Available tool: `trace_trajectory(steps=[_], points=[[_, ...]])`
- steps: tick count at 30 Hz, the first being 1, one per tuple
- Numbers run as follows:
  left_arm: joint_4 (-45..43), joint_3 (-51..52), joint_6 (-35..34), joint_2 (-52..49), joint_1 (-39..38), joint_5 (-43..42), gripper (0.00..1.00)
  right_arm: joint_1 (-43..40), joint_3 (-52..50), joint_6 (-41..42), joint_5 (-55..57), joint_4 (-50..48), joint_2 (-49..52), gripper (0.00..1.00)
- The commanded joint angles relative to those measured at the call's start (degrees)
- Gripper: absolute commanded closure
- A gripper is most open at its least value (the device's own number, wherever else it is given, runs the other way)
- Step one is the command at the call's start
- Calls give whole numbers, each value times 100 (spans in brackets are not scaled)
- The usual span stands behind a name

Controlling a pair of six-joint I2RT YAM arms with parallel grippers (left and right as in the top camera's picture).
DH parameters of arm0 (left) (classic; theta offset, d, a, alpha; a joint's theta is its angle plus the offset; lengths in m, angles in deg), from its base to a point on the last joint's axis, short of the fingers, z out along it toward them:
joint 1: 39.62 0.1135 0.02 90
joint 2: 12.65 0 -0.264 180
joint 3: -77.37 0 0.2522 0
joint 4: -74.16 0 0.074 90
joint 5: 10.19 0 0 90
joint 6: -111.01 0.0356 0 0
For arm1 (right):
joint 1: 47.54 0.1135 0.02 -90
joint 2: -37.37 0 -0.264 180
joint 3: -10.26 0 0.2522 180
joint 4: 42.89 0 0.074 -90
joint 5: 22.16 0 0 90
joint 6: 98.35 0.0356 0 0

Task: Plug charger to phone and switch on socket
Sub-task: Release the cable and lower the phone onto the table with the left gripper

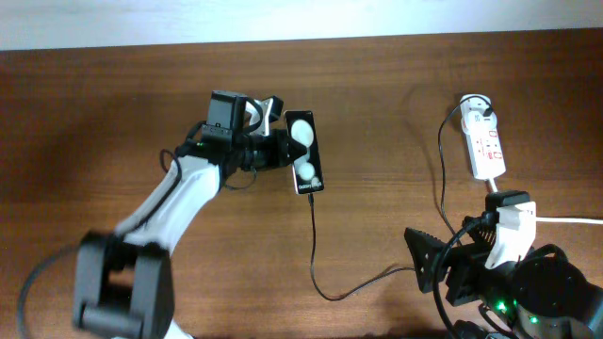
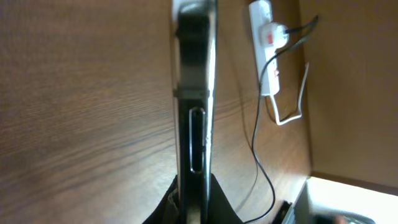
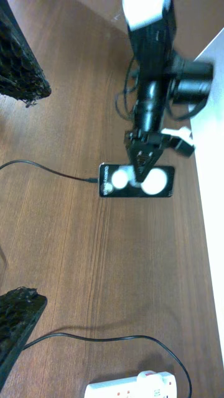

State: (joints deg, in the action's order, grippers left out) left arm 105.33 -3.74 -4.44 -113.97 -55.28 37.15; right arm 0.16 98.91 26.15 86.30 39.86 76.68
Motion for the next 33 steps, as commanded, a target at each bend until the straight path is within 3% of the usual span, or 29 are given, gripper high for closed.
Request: trace_trajectory(steps=[1, 10, 13, 14, 18, 21, 24, 25, 28, 33], points=[[-487, -155, 219, -831, 120, -1080, 100, -22, 33, 46, 109, -20, 35, 1], [-769, -188, 190, -1998, 348, -1263, 99, -22, 28, 44, 2, 31, 96, 1], [-772, -186, 197, -2046, 345, -1220, 88, -22, 28, 46, 0, 144, 96, 1], [-748, -186, 197, -2046, 345, -1084, 77, -22, 28, 46, -2, 188, 96, 1], [-614, -186, 197, -2046, 345, -627, 60, -22, 28, 46, -26, 203, 96, 1], [72, -186, 199, -2046, 345, 662, 47, -22, 28, 46, -42, 205, 96, 1], [763, -186, 199, -2046, 345, 2048, 5, -20, 28, 46, -44, 221, 96, 1], [835, -186, 197, -2046, 345, 2247, 1, -20, 28, 44, -42, 219, 96, 1], [1062, -203, 199, -2035, 354, 3191, 1, -22, 28, 44, -39, 238, 96, 1], [2496, -675, 201, -1283, 745, 4352, 1, -22, -201, 46, 374, 297, 98, 1]])
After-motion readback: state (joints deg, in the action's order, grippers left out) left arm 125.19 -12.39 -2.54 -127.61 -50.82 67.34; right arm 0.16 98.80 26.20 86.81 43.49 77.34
